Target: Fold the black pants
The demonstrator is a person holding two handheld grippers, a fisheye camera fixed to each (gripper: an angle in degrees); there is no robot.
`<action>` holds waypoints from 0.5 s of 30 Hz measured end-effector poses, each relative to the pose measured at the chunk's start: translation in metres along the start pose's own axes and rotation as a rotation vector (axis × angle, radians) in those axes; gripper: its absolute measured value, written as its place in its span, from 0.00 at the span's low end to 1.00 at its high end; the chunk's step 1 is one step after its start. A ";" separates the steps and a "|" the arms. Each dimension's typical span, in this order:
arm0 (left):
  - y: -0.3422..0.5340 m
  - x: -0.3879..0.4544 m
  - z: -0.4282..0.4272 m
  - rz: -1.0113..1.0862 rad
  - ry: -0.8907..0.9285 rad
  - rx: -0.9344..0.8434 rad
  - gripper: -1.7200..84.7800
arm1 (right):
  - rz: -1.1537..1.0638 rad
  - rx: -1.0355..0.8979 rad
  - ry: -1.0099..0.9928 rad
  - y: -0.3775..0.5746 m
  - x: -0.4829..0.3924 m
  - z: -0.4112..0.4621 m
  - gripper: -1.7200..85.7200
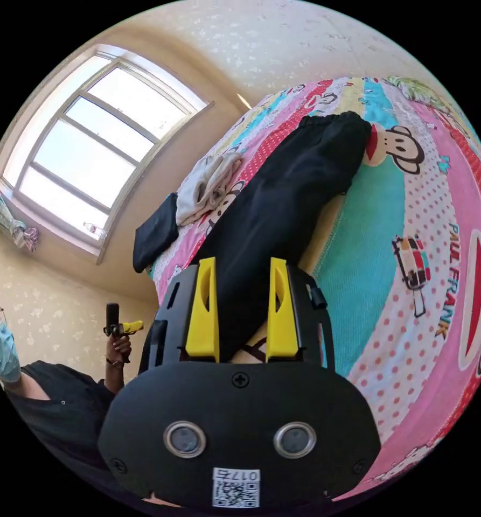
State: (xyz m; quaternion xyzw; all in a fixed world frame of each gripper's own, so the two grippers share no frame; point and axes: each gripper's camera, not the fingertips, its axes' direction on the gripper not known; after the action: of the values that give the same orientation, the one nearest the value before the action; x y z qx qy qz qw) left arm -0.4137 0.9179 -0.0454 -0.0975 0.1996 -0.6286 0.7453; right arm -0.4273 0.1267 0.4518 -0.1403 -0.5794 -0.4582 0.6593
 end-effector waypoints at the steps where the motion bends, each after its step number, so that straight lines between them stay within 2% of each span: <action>1: -0.005 -0.001 0.001 0.013 0.042 0.015 0.10 | 0.074 0.021 -0.079 0.031 0.012 -0.005 0.20; 2: -0.017 -0.004 0.006 0.020 0.086 0.008 0.08 | 0.103 0.026 -0.116 0.045 0.016 -0.006 0.21; 4: -0.037 -0.007 0.024 0.028 0.039 -0.070 0.08 | 0.172 0.055 -0.189 0.095 0.026 -0.002 0.21; 8: -0.061 -0.025 0.088 0.013 -0.354 -0.260 0.12 | 0.239 0.091 -0.321 0.139 0.024 0.024 0.22; 10: -0.056 -0.040 0.102 -0.046 -0.276 -0.243 0.10 | 0.270 0.112 -0.413 0.154 0.019 0.044 0.20; 12: -0.045 -0.051 0.098 -0.148 -0.175 -0.161 0.09 | 0.274 0.114 -0.337 0.161 0.014 0.057 0.15; 14: -0.035 -0.051 0.098 -0.191 -0.141 -0.146 0.08 | 0.328 0.008 -0.319 0.155 0.021 0.062 0.10; 15: -0.028 -0.047 0.102 -0.221 -0.129 -0.173 0.08 | 0.384 -0.155 -0.408 0.144 0.032 0.063 0.08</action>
State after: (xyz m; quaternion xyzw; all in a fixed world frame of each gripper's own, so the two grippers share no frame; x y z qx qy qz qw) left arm -0.4027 0.9479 0.0659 -0.2228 0.1925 -0.6798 0.6717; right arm -0.3599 0.2352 0.5487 -0.3864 -0.6261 -0.3303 0.5913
